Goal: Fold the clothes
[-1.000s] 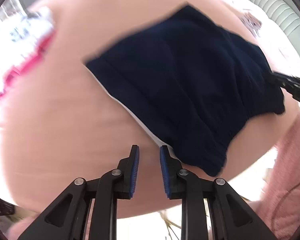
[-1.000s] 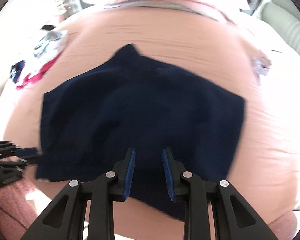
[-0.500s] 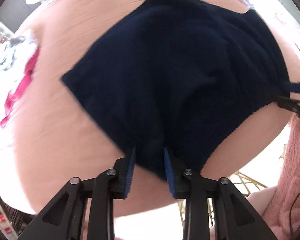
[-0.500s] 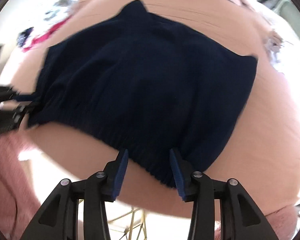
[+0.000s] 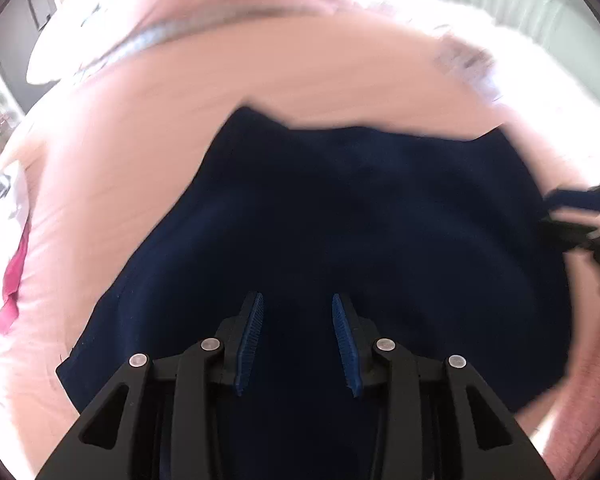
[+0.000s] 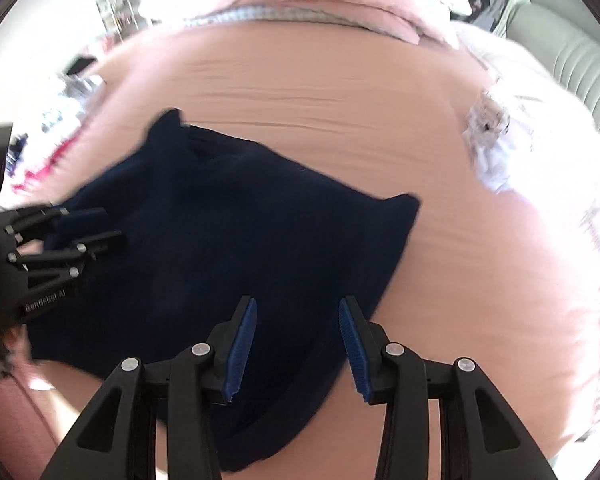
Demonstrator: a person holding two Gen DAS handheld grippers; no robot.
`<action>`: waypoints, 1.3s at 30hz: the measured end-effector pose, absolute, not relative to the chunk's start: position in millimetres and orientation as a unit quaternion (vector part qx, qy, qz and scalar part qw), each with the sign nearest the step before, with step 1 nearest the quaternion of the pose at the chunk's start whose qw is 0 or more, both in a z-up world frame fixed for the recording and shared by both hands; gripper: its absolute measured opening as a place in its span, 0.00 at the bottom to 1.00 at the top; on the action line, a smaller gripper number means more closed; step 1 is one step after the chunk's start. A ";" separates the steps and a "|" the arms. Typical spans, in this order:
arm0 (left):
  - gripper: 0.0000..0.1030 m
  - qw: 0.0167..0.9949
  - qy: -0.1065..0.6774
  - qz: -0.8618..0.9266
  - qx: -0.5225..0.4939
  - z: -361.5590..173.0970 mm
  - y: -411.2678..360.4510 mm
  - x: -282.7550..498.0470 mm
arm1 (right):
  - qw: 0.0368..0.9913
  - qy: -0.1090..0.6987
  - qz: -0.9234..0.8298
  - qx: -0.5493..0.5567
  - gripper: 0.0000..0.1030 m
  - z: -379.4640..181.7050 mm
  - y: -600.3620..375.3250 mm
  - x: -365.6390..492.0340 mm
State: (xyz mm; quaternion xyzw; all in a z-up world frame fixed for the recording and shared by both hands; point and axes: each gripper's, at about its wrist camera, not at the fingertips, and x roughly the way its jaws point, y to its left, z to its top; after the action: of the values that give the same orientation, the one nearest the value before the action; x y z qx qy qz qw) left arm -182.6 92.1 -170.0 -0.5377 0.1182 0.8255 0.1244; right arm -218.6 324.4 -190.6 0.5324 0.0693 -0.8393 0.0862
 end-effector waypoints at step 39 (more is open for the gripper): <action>0.08 -0.093 -0.024 0.854 -0.511 -153.9 -69.3 -172.7 | 0.135 -0.032 -0.847 0.513 0.10 -180.1 371.9 -191.8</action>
State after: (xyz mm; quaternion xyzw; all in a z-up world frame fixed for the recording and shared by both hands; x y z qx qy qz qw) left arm -172.7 -69.3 -153.9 -0.5108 -0.0243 0.8543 -0.0933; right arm -191.8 371.9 -180.1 0.5128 -0.0323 -0.8472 0.1348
